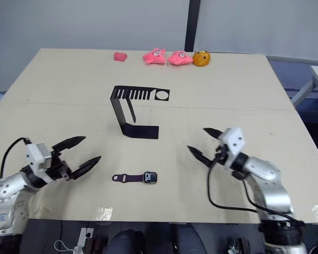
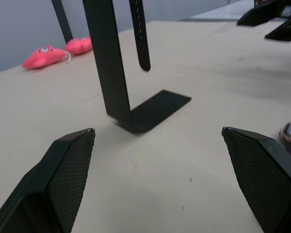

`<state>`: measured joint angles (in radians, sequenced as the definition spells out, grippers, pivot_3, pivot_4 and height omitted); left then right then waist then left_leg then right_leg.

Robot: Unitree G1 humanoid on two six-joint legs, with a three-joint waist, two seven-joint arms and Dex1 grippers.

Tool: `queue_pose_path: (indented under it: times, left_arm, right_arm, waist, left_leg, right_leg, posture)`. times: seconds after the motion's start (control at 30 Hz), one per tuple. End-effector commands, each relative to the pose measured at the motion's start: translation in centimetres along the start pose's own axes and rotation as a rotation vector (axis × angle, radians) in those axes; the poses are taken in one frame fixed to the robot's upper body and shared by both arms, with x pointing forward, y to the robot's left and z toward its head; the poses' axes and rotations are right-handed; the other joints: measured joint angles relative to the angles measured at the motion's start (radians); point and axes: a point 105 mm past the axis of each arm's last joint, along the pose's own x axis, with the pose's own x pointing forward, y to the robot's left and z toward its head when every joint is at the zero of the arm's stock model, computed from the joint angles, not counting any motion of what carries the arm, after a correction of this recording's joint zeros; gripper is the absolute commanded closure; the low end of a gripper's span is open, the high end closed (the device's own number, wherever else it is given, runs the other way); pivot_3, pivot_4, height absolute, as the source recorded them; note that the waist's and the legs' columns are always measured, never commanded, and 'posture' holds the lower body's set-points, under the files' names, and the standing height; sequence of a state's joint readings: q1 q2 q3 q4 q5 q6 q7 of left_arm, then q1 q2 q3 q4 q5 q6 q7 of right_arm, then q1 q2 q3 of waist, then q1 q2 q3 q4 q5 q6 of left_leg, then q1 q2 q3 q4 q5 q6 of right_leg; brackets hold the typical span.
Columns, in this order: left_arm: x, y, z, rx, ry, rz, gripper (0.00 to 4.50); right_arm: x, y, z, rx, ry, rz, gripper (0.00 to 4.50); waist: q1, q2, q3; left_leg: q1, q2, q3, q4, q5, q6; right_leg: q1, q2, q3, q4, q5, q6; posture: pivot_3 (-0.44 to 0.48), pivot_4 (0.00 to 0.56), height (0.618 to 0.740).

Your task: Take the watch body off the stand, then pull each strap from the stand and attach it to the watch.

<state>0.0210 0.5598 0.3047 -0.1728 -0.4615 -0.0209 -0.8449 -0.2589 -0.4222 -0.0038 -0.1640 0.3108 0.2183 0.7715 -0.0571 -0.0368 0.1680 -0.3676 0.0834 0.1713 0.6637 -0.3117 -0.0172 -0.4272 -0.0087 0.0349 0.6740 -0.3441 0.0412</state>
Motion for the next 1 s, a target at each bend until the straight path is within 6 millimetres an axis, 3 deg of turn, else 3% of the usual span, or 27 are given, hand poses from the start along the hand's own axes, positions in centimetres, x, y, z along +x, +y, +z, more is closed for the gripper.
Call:
queue_pose_path:
  times: [0.03,0.13,0.23,0.27,0.63,0.93,1.0]
  left_arm:
    - [2.0,-1.7,1.7,0.030,-0.038,0.023,0.00]
    - [3.5,-3.0,2.6,0.023,-0.054,0.042,0.00]
    - [4.0,-3.3,2.6,0.007,-0.037,0.073,0.00]
    - [4.2,-3.4,2.6,-0.002,-0.035,0.081,0.00]
    - [6.5,-3.0,2.8,0.002,-0.027,0.167,0.00]
    - [8.2,-3.1,2.6,0.003,-0.024,0.246,0.00]
    - [8.4,-3.0,2.6,0.007,-0.022,0.267,0.54]
  right_arm:
    - [3.2,0.7,0.5,0.003,-0.031,0.011,1.28]
    - [6.0,1.0,1.1,0.043,-0.060,0.014,2.74]
    - [8.0,1.5,0.5,0.065,-0.021,0.033,4.31]
    - [8.7,1.4,0.3,0.081,-0.009,0.025,4.47]
    - [13.0,1.9,-3.0,0.070,0.120,0.037,4.47]
    - [13.7,2.9,-4.5,0.071,0.157,0.091,4.47]
    - [13.7,2.9,-4.5,0.071,0.156,0.092,4.50]
  waist:
    - [0.000,0.000,0.000]
    - [-0.002,0.000,0.000]
    - [-0.003,0.000,0.000]
    - [-0.004,0.000,0.000]
    - [-0.026,0.000,0.000]
    - [-0.032,0.001,-0.001]
    - [-0.032,0.001,-0.001]
  left_leg:
    - [0.000,0.000,0.000,0.000,0.000,0.000]
    - [0.000,-0.001,0.000,0.001,0.000,0.000]
    - [0.000,0.000,0.000,0.001,0.000,0.000]
    - [0.000,0.000,0.000,0.001,0.000,0.000]
    - [0.000,0.000,0.001,0.001,0.000,0.000]
    - [0.001,0.000,0.001,0.000,0.001,-0.001]
    - [0.001,0.001,0.001,0.000,0.001,-0.001]
  right_leg:
    - [0.000,0.000,0.000,0.000,0.000,0.000]
    - [0.000,0.000,0.000,0.000,0.000,0.001]
    - [0.000,0.000,0.000,0.001,0.000,0.000]
    - [0.000,0.000,0.000,0.001,0.000,0.000]
    - [-0.001,0.000,0.000,0.001,0.000,0.000]
    - [-0.001,0.001,0.000,0.002,0.000,0.000]
    - [-0.001,0.001,0.000,0.002,0.000,0.000]
  posture:
    - [0.000,0.150,0.740]
    - [0.000,0.150,0.740]
    - [0.000,0.150,0.740]
    - [0.000,0.150,0.740]
    - [0.000,0.150,0.740]
    - [0.000,0.150,0.740]
    - [0.000,0.150,0.740]
